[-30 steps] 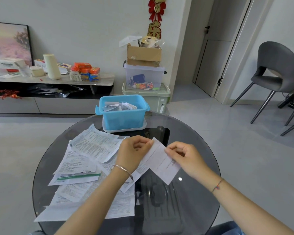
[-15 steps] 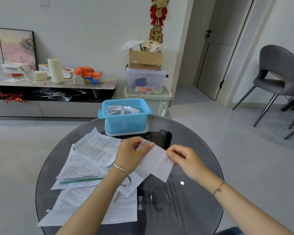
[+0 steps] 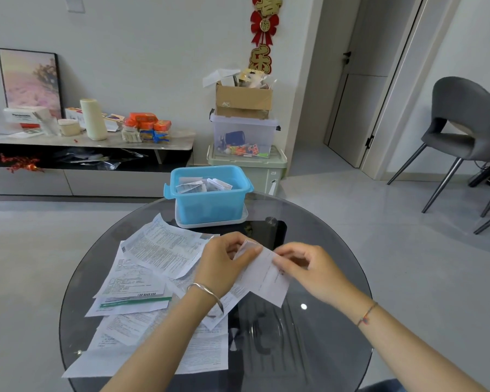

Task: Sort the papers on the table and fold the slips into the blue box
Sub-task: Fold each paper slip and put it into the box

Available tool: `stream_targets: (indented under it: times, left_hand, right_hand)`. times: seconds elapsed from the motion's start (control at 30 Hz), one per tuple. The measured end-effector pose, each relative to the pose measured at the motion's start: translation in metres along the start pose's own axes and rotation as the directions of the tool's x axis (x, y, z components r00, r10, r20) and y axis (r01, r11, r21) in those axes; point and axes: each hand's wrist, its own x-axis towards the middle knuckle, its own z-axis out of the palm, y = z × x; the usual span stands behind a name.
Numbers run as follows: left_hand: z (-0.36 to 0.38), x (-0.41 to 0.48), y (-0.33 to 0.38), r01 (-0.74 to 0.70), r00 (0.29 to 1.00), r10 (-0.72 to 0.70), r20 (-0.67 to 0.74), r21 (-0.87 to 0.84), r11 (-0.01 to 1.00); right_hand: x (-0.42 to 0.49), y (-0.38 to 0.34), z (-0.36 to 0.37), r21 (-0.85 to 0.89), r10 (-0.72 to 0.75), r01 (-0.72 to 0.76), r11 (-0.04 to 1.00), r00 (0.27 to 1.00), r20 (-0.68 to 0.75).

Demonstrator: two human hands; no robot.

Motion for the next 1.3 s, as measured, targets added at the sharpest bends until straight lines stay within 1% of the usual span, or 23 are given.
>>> stream_targets:
  times: [0.07,0.13,0.2,0.3,0.43,0.53,0.67,0.73,0.8,0.87,0.9,0.97,1.03,1.07,1.1,1.13,1.17,1.2,1.23,1.3]
  left_hand:
    - [-0.005,0.002,0.000,-0.041,0.998,0.039,0.047,0.042,0.998]
    - [-0.011,0.004,0.000,-0.104,0.985,0.078,0.155,0.164,0.981]
    - [-0.013,0.003,0.001,-0.153,0.967,0.089,0.237,0.266,0.952]
    - [-0.010,0.001,0.002,-0.154,0.963,0.069,0.261,0.324,0.934]
    - [-0.014,0.003,0.004,-0.140,0.957,0.038,0.288,0.341,0.930]
    - [-0.020,0.006,0.005,-0.126,0.961,0.027,0.277,0.345,0.930]
    - [-0.028,0.007,0.003,-0.095,0.972,0.021,0.233,0.312,0.945]
    - [-0.030,0.008,0.000,-0.056,0.976,-0.023,0.217,0.354,0.934]
    - [-0.033,0.010,-0.004,-0.013,0.987,-0.054,0.154,0.403,0.915]
    - [-0.033,0.010,-0.005,-0.007,0.996,-0.024,0.083,0.350,0.937]
    - [-0.031,0.008,-0.004,-0.019,0.997,-0.006,0.081,0.303,0.953]
    - [-0.022,0.004,0.000,-0.037,0.985,-0.005,0.175,0.235,0.971]
    - [-0.011,0.001,0.000,-0.079,0.950,-0.012,0.313,0.278,0.957]
    - [-0.007,0.000,0.000,-0.098,0.936,-0.014,0.351,0.300,0.949]
    - [-0.004,0.000,-0.002,-0.091,0.937,-0.016,0.350,0.287,0.954]
    - [-0.001,-0.001,-0.004,-0.057,0.948,-0.021,0.318,0.234,0.971]
    - [0.001,-0.001,-0.006,0.003,0.964,-0.046,0.263,0.162,0.987]
    - [0.002,-0.001,-0.006,0.081,0.974,-0.094,0.206,0.073,0.994]
    - [0.003,-0.001,-0.006,0.166,0.975,-0.158,0.158,-0.033,0.986]
    - [0.005,0.000,-0.003,0.322,0.946,-0.303,0.113,-0.254,0.912]
  right_hand:
    - [-0.001,-0.002,0.002,-0.061,-0.014,0.015,0.998,1.000,0.003]
    - [-0.002,-0.002,0.002,-0.151,-0.060,0.058,0.987,0.998,-0.007]
    - [-0.004,-0.003,0.003,-0.264,-0.123,0.126,0.956,0.992,0.027]
    - [-0.006,-0.005,0.008,-0.350,-0.164,0.172,0.921,0.985,0.051]
    - [-0.007,-0.009,0.004,-0.335,-0.188,0.181,0.925,0.982,0.013]
    - [-0.008,-0.010,-0.004,-0.299,-0.167,0.161,0.941,0.986,0.006]
    - [-0.008,-0.006,-0.013,-0.260,-0.106,0.106,0.960,0.994,0.013]
    - [-0.009,-0.005,-0.015,-0.261,-0.082,0.085,0.962,0.996,0.023]
    - [-0.010,-0.003,-0.020,-0.244,-0.055,0.059,0.968,0.998,0.023]
    - [-0.012,-0.002,-0.026,-0.231,-0.017,0.026,0.973,0.999,0.040]
    - [-0.013,-0.003,-0.028,-0.245,-0.010,0.025,0.969,0.998,0.063]
    - [-0.014,-0.006,-0.026,-0.282,-0.015,0.049,0.958,0.992,0.122]
    - [-0.012,-0.005,-0.021,-0.311,-0.031,0.083,0.947,0.985,0.170]
    - [-0.012,-0.004,-0.020,-0.322,-0.043,0.097,0.942,0.984,0.172]
    - [-0.010,-0.003,-0.019,-0.348,-0.070,0.117,0.930,0.987,0.145]
    - [-0.009,-0.001,-0.020,-0.404,-0.132,0.155,0.902,0.988,0.085]
    - [-0.008,0.000,-0.021,-0.480,-0.233,0.209,0.852,0.973,0.010]
    - [-0.007,0.002,-0.021,-0.557,-0.351,0.268,0.786,0.935,-0.046]
    - [-0.007,0.002,-0.021,-0.606,-0.450,0.322,0.727,0.890,-0.068]
    - [-0.009,0.001,-0.018,-0.636,-0.543,0.411,0.653,0.840,-0.015]
